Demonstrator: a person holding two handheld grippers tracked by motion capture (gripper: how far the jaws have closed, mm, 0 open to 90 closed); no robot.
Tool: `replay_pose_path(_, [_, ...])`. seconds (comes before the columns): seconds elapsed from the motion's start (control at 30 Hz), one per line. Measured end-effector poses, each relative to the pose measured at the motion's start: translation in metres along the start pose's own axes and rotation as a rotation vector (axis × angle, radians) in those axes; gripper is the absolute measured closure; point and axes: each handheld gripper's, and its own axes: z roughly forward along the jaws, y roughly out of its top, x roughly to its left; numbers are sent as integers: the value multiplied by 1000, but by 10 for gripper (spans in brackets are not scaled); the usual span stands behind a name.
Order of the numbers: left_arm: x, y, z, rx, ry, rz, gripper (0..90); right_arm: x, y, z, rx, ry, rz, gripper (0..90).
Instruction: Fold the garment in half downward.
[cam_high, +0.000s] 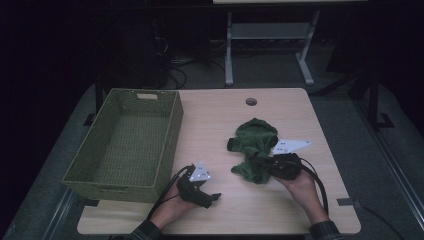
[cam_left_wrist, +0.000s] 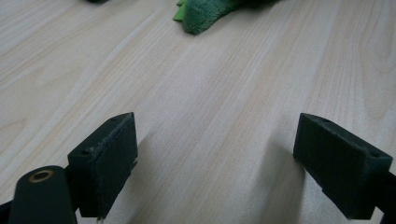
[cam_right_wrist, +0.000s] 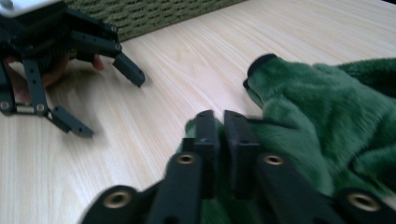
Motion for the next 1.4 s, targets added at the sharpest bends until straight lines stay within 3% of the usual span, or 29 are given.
replay_pose_path(0.2, [0,0,0,0,0,-1,130,-1,8,-4,-55,-37,14,863])
replay_pose_path(0.4, [0,0,0,0,-1,0,130,-24,2,-12,-77,-121,89,890])
replay_pose_path(0.57, [0,0,0,3,-1,2,130,-30,-6,10,-1,-86,115,886])
replay_pose_path(0.67, [0,0,0,3,-2,-1,130,-27,-10,23,51,-46,101,887])
replay_pose_path(0.87, [0,0,0,2,-1,-2,130,-17,-19,31,110,-36,59,897])
replay_pose_path(0.93, [-1,0,0,2,2,-5,130,-15,-25,30,131,-28,79,898])
replay_pose_path(1.07, [-2,0,0,3,-4,-2,129,-10,-36,24,132,-17,68,900])
replay_pose_path(1.27, [-4,3,0,20,-3,-1,129,-6,-37,23,120,-26,54,896])
replay_pose_path(1.4, [-3,10,0,47,-7,-6,140,-9,-30,12,78,-53,64,757])
